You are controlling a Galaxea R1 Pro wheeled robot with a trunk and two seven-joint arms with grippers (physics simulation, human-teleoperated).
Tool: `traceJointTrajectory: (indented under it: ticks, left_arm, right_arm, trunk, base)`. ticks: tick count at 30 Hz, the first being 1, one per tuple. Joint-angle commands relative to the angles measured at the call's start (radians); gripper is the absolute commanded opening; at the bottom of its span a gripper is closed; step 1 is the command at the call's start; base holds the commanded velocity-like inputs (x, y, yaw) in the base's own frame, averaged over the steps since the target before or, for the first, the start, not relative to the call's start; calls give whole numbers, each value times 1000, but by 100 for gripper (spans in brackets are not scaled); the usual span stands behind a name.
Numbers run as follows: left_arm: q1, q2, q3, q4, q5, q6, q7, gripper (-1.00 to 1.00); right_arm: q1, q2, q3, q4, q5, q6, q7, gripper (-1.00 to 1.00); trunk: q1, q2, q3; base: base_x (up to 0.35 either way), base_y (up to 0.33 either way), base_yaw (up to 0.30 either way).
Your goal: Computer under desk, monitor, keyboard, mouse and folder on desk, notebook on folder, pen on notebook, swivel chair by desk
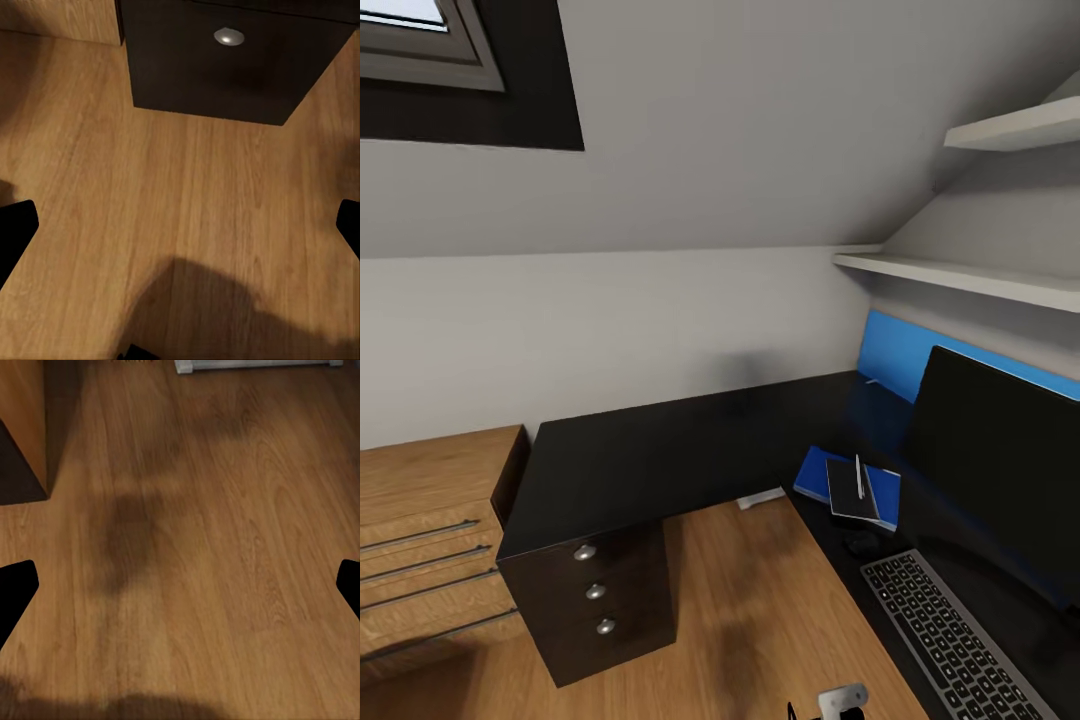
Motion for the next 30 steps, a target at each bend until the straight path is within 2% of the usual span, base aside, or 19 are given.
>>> traceJointTrajectory:
  ticks: [1,11,18,25,30]
  left_arm:
    - [-1,-2,-8,1,11,-3,-2,100]
    - [-1,-14,-6,5,11,-1,-3,100]
    - [-1,-25,-7,5,10,10,-4,100]
    - [-1,-28,-6,5,11,10,-6,100]
    - [-1,-26,-7,5,9,9,-7,100]
  right_arm:
    - [0,0,8,0,-2,-1,-7,100]
    - [0,0,7,-2,-2,-1,-8,100]
    - [0,1,7,-1,-5,-21,-8,100]
    - [0,1,7,-1,-47,-33,-7,100]
    - [0,1,7,-1,-57,-34,-7,100]
  trunk:
    - [0,-1,-1]
    - [0,-1,0]
    - [0,-1,4]
    - [0,-1,11]
    - [0,-1,15]
  base:
    - [0,0,0]
    - [0,0,8]
    - [0,0,99]
    - [0,0,138]
    - [-64,0,135]
